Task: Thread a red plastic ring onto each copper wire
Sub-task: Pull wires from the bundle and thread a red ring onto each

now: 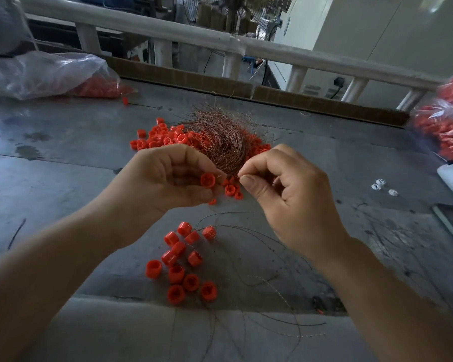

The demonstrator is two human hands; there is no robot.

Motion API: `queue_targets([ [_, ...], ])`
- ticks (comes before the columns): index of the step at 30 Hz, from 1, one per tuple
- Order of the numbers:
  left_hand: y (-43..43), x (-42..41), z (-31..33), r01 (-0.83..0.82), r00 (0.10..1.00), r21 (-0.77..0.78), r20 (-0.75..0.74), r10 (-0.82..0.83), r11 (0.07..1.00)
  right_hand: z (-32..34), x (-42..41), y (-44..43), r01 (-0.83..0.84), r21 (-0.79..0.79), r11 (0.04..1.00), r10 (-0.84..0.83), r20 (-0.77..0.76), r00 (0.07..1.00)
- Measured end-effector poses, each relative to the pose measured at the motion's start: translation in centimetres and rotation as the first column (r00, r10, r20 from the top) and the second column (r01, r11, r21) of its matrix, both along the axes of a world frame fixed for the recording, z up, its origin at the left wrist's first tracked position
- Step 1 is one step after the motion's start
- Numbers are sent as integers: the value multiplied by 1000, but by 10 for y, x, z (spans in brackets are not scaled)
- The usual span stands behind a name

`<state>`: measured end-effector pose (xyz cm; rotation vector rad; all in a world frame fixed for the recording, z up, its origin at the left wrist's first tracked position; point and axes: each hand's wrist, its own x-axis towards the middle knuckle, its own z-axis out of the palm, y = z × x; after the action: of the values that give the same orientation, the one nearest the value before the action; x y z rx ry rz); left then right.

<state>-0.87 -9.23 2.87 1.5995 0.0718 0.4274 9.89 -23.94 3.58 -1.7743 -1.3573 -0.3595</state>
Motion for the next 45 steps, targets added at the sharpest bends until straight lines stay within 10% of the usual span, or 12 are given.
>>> queue_targets([
  [45, -5, -4, 5, 113, 994, -107, 7, -113, 988, -1, -3, -2, -46, -95, 994, 39, -72, 997],
])
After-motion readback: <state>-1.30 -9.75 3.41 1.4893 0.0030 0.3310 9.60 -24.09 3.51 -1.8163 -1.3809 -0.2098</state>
